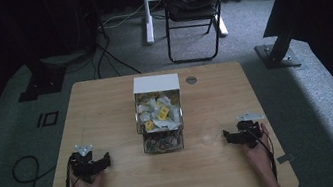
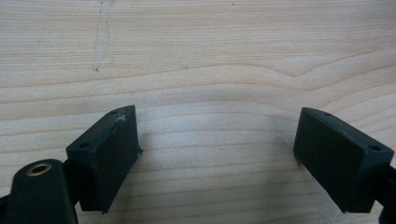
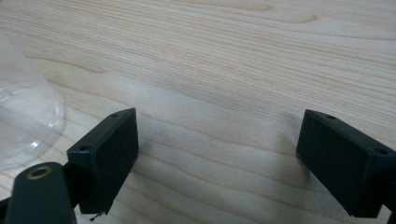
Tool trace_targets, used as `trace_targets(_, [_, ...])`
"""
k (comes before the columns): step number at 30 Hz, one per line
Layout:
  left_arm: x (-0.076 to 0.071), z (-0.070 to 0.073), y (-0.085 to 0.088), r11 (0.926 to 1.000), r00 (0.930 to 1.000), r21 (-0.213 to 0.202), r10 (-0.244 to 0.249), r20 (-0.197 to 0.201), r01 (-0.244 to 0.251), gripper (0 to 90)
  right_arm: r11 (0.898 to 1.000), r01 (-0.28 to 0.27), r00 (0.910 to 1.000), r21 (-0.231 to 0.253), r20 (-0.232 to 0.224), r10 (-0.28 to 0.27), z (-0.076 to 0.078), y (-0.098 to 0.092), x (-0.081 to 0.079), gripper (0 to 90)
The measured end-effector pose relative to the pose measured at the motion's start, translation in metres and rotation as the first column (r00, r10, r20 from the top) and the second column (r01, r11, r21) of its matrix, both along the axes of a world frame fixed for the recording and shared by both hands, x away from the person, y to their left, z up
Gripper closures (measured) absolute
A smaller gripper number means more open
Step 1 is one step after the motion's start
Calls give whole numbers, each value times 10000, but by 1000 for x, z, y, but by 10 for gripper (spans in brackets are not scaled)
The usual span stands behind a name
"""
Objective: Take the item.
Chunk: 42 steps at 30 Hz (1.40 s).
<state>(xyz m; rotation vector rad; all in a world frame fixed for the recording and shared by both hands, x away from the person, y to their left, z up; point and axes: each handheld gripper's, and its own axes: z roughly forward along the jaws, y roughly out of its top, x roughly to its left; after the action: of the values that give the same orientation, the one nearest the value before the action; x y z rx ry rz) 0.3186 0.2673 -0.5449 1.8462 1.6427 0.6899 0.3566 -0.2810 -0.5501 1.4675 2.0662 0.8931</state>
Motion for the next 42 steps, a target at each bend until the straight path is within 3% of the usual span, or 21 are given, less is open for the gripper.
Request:
trace_targets(12, [1,0,0,9999,9999,6,-110,42,110,167,10000,41,10000,-24,29,-41,0,3,-3,124])
trace_targets(15, [0,1,0,9998,9997,12,-180,134,180,230,10000,-5,10000,-7,20,5,0,3,-3,124])
trace_targets(20, [-1,3,1,9994,9994,41,-349,-23,349,247,10000,-20,10000,3,5,20,0,3,-4,124])
trace_targets(29, [-4,6,1,9998,9997,21,-194,-163,195,366,10000,-81,10000,-2,1,81,0,1,-5,124])
trace_targets(35, [-6,8,-2,9987,9983,-144,-503,-298,499,390,10000,-82,10000,-4,4,82,0,1,-5,124])
trace_targets(42, [-12,16,-9,9968,9967,-85,-799,-131,798,394,10000,-86,10000,-8,8,86,0,1,-4,124])
